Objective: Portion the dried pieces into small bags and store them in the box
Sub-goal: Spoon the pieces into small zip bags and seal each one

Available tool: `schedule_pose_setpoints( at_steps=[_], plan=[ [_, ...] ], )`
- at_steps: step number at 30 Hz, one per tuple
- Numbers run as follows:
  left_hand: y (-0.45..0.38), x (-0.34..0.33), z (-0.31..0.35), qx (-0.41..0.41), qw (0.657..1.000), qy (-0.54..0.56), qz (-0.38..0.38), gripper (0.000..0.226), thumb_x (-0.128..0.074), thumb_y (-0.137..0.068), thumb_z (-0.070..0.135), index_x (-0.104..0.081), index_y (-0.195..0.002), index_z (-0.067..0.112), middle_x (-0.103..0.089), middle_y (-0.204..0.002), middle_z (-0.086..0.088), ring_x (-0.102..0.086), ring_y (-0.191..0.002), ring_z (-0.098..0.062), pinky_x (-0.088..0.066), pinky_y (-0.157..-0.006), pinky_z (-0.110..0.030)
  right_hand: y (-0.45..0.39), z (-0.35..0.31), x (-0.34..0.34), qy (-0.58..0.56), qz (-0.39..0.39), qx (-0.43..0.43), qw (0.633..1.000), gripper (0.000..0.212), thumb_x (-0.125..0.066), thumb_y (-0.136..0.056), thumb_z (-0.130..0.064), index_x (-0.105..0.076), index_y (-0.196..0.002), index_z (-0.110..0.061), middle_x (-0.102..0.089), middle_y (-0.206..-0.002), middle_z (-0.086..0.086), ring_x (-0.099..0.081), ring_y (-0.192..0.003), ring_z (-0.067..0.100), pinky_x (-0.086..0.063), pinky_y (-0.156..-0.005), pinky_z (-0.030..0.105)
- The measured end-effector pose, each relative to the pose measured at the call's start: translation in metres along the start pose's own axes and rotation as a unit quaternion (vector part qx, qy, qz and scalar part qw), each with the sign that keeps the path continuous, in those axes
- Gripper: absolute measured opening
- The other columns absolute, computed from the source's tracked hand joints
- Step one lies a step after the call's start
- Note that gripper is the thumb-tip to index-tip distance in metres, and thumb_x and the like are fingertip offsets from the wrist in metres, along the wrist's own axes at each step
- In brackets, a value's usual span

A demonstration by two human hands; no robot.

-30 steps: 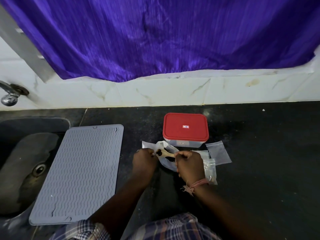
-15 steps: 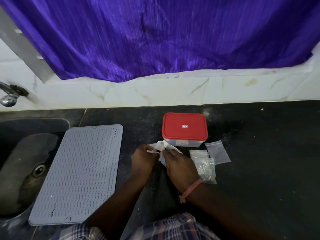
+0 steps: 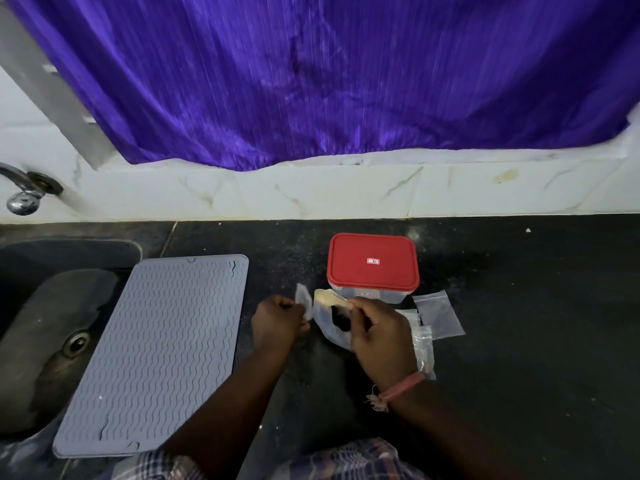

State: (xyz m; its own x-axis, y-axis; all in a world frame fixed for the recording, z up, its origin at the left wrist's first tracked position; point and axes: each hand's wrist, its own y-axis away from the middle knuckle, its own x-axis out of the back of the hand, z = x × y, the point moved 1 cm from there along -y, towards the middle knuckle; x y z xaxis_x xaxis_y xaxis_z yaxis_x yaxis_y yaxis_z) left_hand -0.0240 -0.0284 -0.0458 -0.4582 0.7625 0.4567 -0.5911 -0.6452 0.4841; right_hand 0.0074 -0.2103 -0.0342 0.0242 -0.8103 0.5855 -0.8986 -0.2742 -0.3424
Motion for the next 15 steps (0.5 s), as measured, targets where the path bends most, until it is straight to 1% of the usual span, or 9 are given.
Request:
schedule_pose_setpoints(
  at_steps=[2, 3, 5, 7, 8, 10, 13, 14, 15],
  plan=[
    [-0.001, -0.001, -0.004, 0.048, 0.998, 0.041, -0.004, 0.014, -0.063, -0.099, 0.018, -0.070, -0.095, 0.007, -0.075, -0.082, -0.010, -0.069, -0.056, -0.011, -0.050, -0.047, -0.021, 0.002, 0.015, 0.006, -0.002, 0.016, -0.047, 0.999, 0.012, -0.062, -0.090, -0.015, -0.074, -0.088, -0.018, -0.071, -0.080, -0.007, -0.065, -0.073, 0.006, -0.053, -0.068, 0.028],
    [-0.001, -0.004, -0.006, 0.072, 0.994, 0.076, -0.013, 0.017, -0.058, -0.102, 0.017, -0.068, -0.096, 0.004, -0.073, -0.085, -0.015, -0.068, -0.061, -0.017, -0.052, -0.048, -0.024, 0.004, 0.023, 0.008, 0.015, 0.011, -0.064, 0.998, 0.011, -0.063, -0.089, -0.015, -0.072, -0.084, -0.019, -0.070, -0.077, -0.007, -0.064, -0.070, 0.007, -0.053, -0.066, 0.030],
    [0.003, -0.015, -0.009, 0.125, 0.979, 0.155, -0.040, 0.025, -0.050, -0.106, 0.018, -0.064, -0.099, -0.002, -0.069, -0.089, -0.021, -0.066, -0.069, -0.025, -0.058, -0.057, -0.033, 0.010, 0.038, 0.009, 0.069, -0.036, -0.079, 0.994, 0.012, -0.059, -0.089, -0.019, -0.067, -0.080, -0.021, -0.067, -0.075, -0.005, -0.062, -0.070, 0.011, -0.052, -0.065, 0.034],
    [0.006, -0.030, -0.014, 0.146, 0.969, 0.186, -0.077, 0.027, -0.048, -0.106, 0.019, -0.064, -0.105, -0.004, -0.068, -0.095, -0.022, -0.066, -0.075, -0.028, -0.059, -0.065, -0.039, 0.017, 0.046, 0.005, 0.124, -0.094, -0.070, 0.985, 0.011, -0.056, -0.088, -0.022, -0.063, -0.079, -0.021, -0.064, -0.075, -0.003, -0.061, -0.070, 0.015, -0.050, -0.063, 0.033],
    [0.007, -0.037, -0.017, 0.147, 0.967, 0.183, -0.094, 0.028, -0.049, -0.105, 0.018, -0.063, -0.113, -0.005, -0.069, -0.100, -0.021, -0.067, -0.078, -0.028, -0.060, -0.066, -0.040, 0.020, 0.048, 0.002, 0.148, -0.111, -0.056, 0.981, 0.010, -0.056, -0.087, -0.021, -0.062, -0.080, -0.020, -0.064, -0.075, -0.002, -0.062, -0.069, 0.017, -0.049, -0.061, 0.032],
    [0.007, -0.050, -0.021, 0.149, 0.964, 0.192, -0.111, 0.032, -0.046, -0.106, 0.018, -0.058, -0.128, -0.002, -0.067, -0.112, -0.022, -0.069, -0.090, -0.032, -0.062, -0.076, -0.045, 0.023, 0.050, -0.003, 0.202, -0.138, -0.009, 0.970, 0.003, -0.062, -0.081, -0.019, -0.064, -0.083, -0.019, -0.065, -0.074, 0.000, -0.064, -0.064, 0.018, -0.049, -0.054, 0.032],
    [0.006, -0.061, -0.022, 0.177, 0.952, 0.202, -0.148, 0.032, -0.047, -0.107, 0.019, -0.057, -0.129, -0.003, -0.064, -0.127, -0.021, -0.065, -0.119, -0.041, -0.055, -0.100, -0.053, 0.027, 0.049, -0.013, 0.248, -0.173, 0.028, 0.953, 0.030, -0.081, -0.061, -0.013, -0.070, -0.088, -0.019, -0.067, -0.073, -0.002, -0.065, -0.056, 0.015, -0.048, -0.045, 0.025],
    [0.004, -0.064, -0.023, 0.195, 0.944, 0.211, -0.162, 0.035, -0.050, -0.107, 0.019, -0.058, -0.129, -0.007, -0.064, -0.131, -0.023, -0.063, -0.122, -0.042, -0.052, -0.105, -0.053, 0.027, 0.048, -0.016, 0.252, -0.171, 0.030, 0.952, 0.035, -0.084, -0.057, -0.012, -0.072, -0.089, -0.018, -0.068, -0.072, -0.002, -0.065, -0.055, 0.015, -0.047, -0.044, 0.024],
    [0.003, -0.066, -0.023, 0.205, 0.937, 0.229, -0.166, 0.036, -0.054, -0.106, 0.020, -0.060, -0.128, -0.009, -0.065, -0.129, -0.027, -0.063, -0.121, -0.042, -0.052, -0.104, -0.053, 0.028, 0.047, -0.018, 0.260, -0.169, 0.028, 0.950, 0.036, -0.086, -0.054, -0.012, -0.072, -0.087, -0.018, -0.068, -0.071, -0.002, -0.065, -0.054, 0.014, -0.046, -0.043, 0.023]
  ],
)
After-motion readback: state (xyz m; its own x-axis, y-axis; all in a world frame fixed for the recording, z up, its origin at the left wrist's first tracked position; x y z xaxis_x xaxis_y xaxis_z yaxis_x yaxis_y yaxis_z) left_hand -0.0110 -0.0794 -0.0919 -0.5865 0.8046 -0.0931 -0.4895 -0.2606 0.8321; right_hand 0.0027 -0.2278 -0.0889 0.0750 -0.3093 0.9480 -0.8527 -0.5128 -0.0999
